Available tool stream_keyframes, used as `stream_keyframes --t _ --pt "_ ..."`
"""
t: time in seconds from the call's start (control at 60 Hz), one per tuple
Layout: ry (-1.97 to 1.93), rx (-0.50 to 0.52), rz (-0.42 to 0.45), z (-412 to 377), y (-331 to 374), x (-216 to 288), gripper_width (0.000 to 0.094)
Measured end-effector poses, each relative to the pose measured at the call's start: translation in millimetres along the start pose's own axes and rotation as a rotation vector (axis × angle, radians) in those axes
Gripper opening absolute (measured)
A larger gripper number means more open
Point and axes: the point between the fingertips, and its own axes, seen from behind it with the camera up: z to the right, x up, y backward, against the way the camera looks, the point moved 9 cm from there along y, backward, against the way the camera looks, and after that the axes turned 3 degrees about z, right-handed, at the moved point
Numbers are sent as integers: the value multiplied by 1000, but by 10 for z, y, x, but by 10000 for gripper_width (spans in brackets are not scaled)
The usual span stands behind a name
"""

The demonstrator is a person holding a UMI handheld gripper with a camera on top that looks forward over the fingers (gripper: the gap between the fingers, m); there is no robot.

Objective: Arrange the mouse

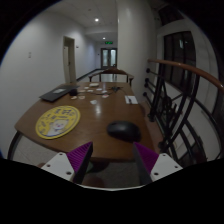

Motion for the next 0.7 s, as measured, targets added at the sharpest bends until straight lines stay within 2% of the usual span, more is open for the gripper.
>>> stream_keyframes --t 0.067,0.15,0.2,0.317,0.45,0.533,0.55,0.583,0.617,0.7 --pt "18 -22 4 153 -198 -11 809" --pt "36 5 -30 352 -427 -68 817" --pt "27 30 7 400 -562 -3 799" --pt "4 29 14 634 -801 91 809" --pt "11 37 2 700 -1086 255 775" --pt "18 37 -10 690 -1275 364 698" --pt "17 39 -12 691 -1303 378 668" --pt "0 33 -14 694 -1341 397 547" --pt "-17 5 -12 719 -1357 400 500" --pt "-23 -35 -1 693 -1357 390 449"
